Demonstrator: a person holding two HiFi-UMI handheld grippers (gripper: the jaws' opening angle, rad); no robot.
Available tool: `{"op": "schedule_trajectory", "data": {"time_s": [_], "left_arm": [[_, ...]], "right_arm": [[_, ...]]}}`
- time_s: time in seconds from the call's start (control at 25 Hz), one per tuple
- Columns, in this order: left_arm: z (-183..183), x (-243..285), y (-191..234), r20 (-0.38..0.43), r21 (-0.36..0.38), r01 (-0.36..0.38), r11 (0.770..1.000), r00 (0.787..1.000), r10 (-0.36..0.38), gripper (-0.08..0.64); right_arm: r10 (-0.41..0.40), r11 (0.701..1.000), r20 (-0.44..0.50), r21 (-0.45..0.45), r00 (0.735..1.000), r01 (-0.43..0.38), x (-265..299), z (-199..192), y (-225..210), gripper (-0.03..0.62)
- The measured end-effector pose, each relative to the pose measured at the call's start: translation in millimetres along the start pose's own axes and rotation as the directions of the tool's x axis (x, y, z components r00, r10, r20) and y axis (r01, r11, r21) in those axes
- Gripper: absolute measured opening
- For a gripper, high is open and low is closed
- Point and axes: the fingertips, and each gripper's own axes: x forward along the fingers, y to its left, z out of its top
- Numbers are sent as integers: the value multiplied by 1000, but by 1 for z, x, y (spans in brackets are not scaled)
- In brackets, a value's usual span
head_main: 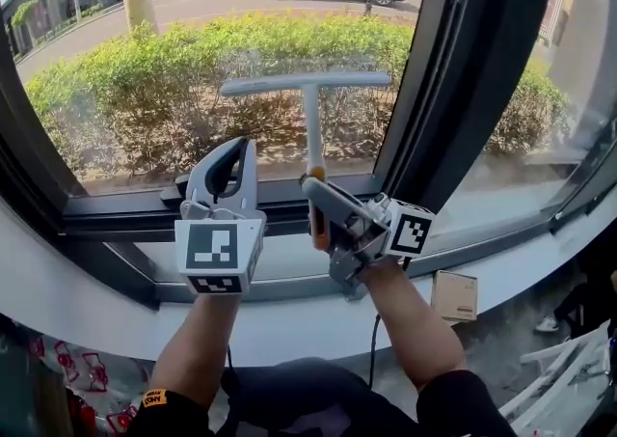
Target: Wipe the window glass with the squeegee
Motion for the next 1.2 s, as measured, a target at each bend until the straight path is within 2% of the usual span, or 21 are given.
{"op": "schedule_trajectory", "data": {"time_s": [0.56,0.84,1.0,1.2], "left_arm": [[-76,-14,-28,-136,-71,35,997,990,-45,15],[-94,-18,-30,-169,-79,26,997,985,-39,15],[-101,-18,-31,-187,-80,25,997,982,-39,15],[-100,-18,-31,-185,-74,28,997,982,-42,15]], "right_arm": [[-96,990,-15,105,995,97,-47,-56,-34,46],[-124,983,-29,133,992,126,-62,-73,-47,46],[-111,981,-24,159,994,113,-62,-77,-47,46],[-131,981,-36,136,991,135,-64,-77,-49,46]]}}
